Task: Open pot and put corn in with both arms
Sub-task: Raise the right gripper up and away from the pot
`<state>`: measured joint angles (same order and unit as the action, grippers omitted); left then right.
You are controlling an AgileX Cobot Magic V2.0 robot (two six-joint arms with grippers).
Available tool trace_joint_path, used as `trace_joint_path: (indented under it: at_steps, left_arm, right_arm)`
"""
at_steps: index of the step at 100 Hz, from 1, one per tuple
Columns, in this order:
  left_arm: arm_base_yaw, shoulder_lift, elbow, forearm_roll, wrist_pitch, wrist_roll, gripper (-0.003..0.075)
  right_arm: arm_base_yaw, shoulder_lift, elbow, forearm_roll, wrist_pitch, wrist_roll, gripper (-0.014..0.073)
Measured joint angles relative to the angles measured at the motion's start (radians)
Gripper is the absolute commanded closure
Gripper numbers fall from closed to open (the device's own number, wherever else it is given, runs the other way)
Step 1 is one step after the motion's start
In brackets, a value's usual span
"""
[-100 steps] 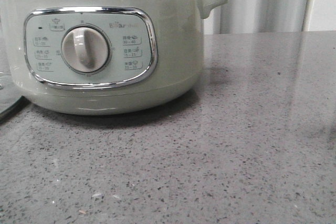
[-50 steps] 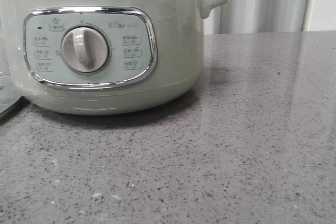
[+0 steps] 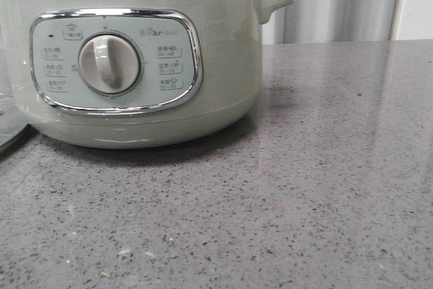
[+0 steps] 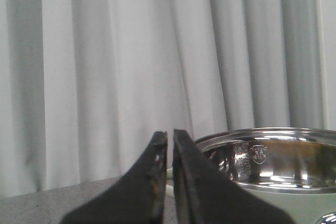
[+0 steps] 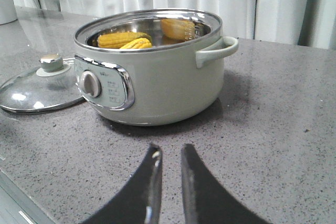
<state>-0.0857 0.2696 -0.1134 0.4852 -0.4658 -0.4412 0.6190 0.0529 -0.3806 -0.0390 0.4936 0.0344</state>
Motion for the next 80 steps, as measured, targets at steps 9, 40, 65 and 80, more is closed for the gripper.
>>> trace_joint_path:
  at_steps: [9, 40, 65, 80]
  left_arm:
    - [0.000, 0.000, 0.000, 0.000, 0.000, 0.000, 0.0741]
    - [0.000, 0.000, 0.000, 0.000, 0.001, -0.002, 0.0741]
    - [-0.005, 0.000, 0.000, 0.000, 0.001, -0.002, 0.0741]
    - [-0.038, -0.004, 0.026, -0.006, -0.003, -0.002, 0.0741]
  right_arm:
    - [0.000, -0.002, 0.000, 0.000, 0.002, 0.000, 0.0589]
    - [0.000, -0.002, 0.000, 0.000, 0.006, 0.001, 0.0589]
    - [0.000, -0.002, 0.000, 0.000, 0.006, 0.001, 0.0589]
    - [0.000, -0.002, 0.000, -0.002, 0.006, 0.001, 0.0589]
